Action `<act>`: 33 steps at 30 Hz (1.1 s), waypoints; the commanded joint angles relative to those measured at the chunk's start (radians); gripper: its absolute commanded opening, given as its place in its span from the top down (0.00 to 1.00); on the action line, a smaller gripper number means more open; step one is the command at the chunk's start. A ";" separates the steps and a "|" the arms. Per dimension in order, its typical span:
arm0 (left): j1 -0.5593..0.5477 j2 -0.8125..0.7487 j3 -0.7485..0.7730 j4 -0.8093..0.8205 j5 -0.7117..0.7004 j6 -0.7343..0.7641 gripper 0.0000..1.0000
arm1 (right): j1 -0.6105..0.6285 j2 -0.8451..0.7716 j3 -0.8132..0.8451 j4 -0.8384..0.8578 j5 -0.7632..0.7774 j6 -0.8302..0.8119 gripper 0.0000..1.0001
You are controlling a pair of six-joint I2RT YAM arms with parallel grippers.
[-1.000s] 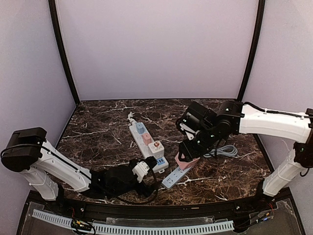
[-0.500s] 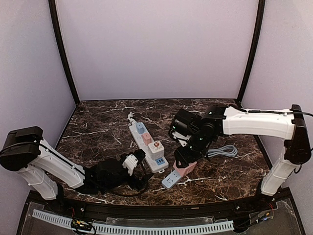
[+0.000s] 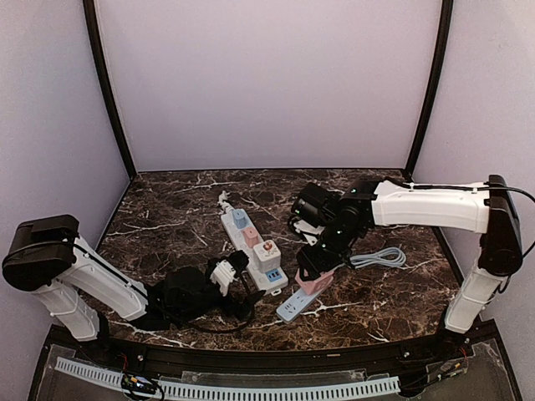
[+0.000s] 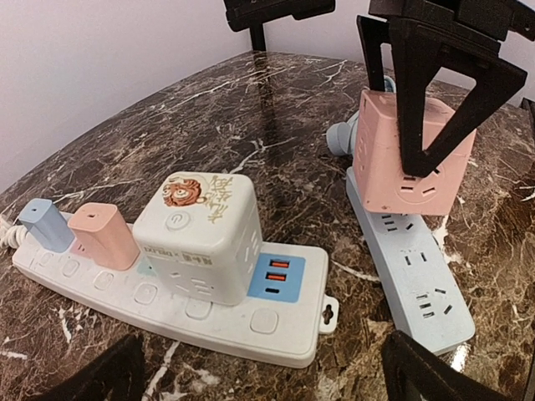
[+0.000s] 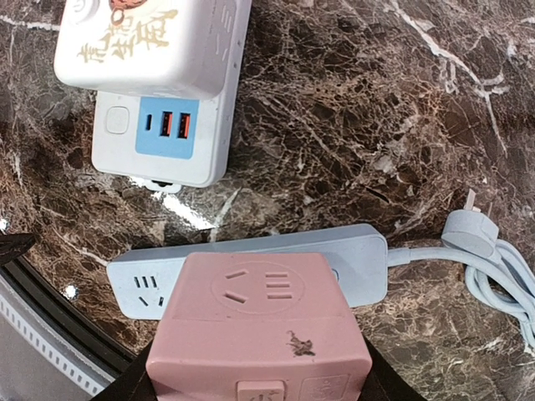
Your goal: Insert the plug
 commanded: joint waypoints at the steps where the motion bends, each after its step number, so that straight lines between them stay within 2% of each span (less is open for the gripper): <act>1: 0.005 0.017 0.015 0.024 0.015 0.011 0.02 | -0.009 0.015 -0.008 0.042 -0.037 -0.023 1.00; 30: 0.006 0.009 -0.002 0.036 0.018 0.011 0.03 | -0.008 0.019 -0.040 0.038 -0.032 0.034 1.00; 33: 0.006 0.009 -0.004 0.038 0.017 0.011 0.00 | -0.007 0.017 -0.034 0.016 -0.012 0.043 1.00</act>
